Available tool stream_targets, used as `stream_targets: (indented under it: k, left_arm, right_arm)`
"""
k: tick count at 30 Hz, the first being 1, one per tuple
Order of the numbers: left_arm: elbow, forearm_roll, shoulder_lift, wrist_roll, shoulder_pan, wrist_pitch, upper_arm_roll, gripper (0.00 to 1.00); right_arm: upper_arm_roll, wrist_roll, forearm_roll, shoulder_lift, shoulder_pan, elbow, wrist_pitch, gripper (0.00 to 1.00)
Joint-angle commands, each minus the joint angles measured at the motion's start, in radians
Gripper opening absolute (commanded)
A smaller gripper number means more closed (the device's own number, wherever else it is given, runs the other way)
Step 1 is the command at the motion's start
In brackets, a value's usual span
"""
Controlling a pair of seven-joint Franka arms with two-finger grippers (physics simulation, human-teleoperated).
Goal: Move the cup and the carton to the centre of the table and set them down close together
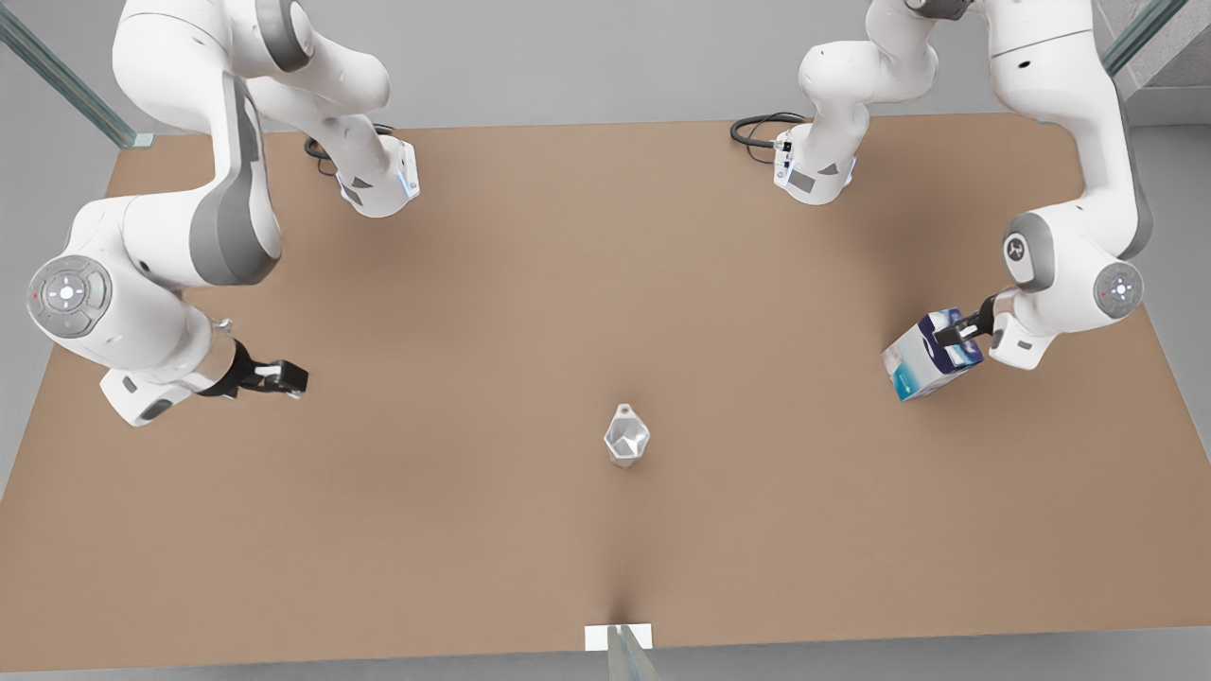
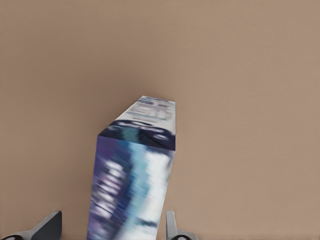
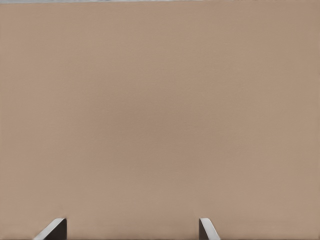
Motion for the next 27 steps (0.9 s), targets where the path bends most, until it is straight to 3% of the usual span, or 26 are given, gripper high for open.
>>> stream_targets:
  k: [1,11,12,13,18,21,25,27]
  left_arm:
    - [0.0,0.0,0.0,0.0,0.0,0.0,0.0,1.0]
    - [-0.018,-0.003,0.063,0.0,-0.001,0.008,-0.001,0.98]
    - [-0.018,-0.003,0.063,0.002,-0.001,0.003,-0.001,0.63]
    - [-0.018,-0.003,0.063,0.002,-0.003,-0.001,-0.001,0.48]
    - [-0.012,-0.008,0.052,-0.012,-0.011,-0.012,-0.003,0.52]
    - [0.031,-0.072,-0.02,-0.205,-0.06,-0.012,-0.009,0.56]
    - [0.117,-0.126,-0.031,-0.886,-0.176,-0.051,-0.156,0.57]
    - [0.137,-0.181,-0.022,-1.178,-0.264,-0.049,-0.285,0.58]
  right_arm:
    - [0.0,0.0,0.0,-0.001,-0.001,0.0,-0.001,1.0]
    - [-0.012,0.0,0.003,0.012,-0.029,0.011,0.002,1.0]
    - [-0.012,0.0,0.003,0.012,-0.027,0.011,0.0,1.0]
    - [-0.012,0.0,0.003,0.012,-0.026,0.011,0.0,1.0]
    - [-0.012,0.002,0.002,0.012,-0.029,0.011,0.0,1.0]
    - [-0.012,0.002,0.002,0.012,-0.031,0.011,0.0,1.0]
    - [-0.012,0.002,0.0,0.01,-0.035,0.011,-0.001,1.0]
    - [-0.012,0.002,-0.011,0.012,-0.035,0.011,-0.001,1.0]
